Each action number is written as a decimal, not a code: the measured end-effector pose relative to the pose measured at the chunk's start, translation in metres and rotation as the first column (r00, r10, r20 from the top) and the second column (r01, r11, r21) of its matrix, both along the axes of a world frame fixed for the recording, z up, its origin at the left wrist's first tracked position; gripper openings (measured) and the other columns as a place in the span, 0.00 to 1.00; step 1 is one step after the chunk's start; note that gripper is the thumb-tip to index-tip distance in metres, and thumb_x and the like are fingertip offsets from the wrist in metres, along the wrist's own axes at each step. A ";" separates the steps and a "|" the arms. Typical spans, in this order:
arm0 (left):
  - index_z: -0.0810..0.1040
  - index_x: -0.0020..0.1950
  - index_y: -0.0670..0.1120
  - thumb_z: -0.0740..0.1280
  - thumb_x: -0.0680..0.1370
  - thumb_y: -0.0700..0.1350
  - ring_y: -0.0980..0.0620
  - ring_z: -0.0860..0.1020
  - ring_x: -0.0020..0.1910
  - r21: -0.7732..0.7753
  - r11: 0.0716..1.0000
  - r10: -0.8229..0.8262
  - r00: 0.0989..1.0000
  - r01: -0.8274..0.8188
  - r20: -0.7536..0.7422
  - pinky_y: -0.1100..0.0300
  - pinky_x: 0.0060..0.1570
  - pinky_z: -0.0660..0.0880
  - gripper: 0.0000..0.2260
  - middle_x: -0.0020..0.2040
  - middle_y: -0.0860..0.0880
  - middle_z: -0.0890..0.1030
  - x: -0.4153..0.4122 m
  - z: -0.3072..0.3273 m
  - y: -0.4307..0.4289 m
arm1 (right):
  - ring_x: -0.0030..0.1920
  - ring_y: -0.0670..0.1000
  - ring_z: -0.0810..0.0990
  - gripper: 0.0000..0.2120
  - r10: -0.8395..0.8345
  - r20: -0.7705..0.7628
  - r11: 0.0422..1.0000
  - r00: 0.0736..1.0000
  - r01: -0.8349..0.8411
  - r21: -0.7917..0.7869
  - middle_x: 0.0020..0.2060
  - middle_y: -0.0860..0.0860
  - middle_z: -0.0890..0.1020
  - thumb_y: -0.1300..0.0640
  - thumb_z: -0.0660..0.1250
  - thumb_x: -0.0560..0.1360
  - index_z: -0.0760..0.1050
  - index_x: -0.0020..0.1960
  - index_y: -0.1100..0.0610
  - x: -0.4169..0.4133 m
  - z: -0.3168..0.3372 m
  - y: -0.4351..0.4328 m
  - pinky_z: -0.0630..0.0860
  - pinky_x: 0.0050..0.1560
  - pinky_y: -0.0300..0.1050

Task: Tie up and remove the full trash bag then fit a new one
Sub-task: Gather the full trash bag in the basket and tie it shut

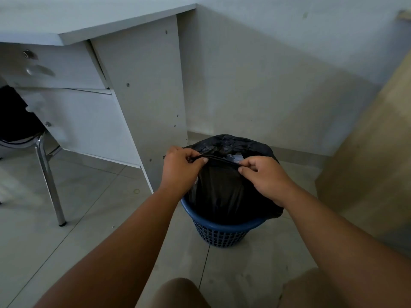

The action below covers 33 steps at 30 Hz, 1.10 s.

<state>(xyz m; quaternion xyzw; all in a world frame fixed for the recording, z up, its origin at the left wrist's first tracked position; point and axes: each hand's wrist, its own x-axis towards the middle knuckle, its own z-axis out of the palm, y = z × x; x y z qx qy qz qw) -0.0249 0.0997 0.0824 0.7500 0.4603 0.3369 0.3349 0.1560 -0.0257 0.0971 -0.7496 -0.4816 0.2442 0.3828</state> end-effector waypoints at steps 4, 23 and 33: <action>0.82 0.56 0.57 0.74 0.73 0.58 0.49 0.66 0.65 0.267 0.963 0.023 0.971 0.042 -0.238 0.51 0.67 0.63 0.13 0.61 0.51 0.71 0.006 0.004 -0.014 | 0.40 0.37 0.82 0.10 0.025 -0.240 1.000 0.970 -0.022 0.016 0.41 0.44 0.85 0.57 0.64 0.82 0.83 0.46 0.52 -0.002 0.004 -0.002 0.73 0.39 0.30; 0.82 0.49 0.51 0.66 0.82 0.44 0.60 0.79 0.42 0.037 0.941 -0.316 0.913 0.336 -0.258 0.72 0.40 0.72 0.06 0.42 0.54 0.82 -0.053 0.028 0.032 | 0.32 0.41 0.75 0.16 0.177 0.151 0.984 0.973 -0.169 -0.062 0.31 0.44 0.78 0.44 0.71 0.75 0.75 0.36 0.54 -0.013 0.018 0.018 0.72 0.37 0.40; 0.80 0.54 0.53 0.77 0.73 0.45 0.58 0.78 0.50 0.020 0.918 -0.364 0.860 0.397 -0.358 0.60 0.51 0.78 0.12 0.49 0.56 0.80 -0.077 0.015 0.047 | 0.30 0.51 0.69 0.21 0.271 0.067 0.959 0.960 -0.264 -0.099 0.29 0.53 0.70 0.49 0.63 0.82 0.68 0.35 0.61 -0.054 0.026 0.047 0.67 0.36 0.47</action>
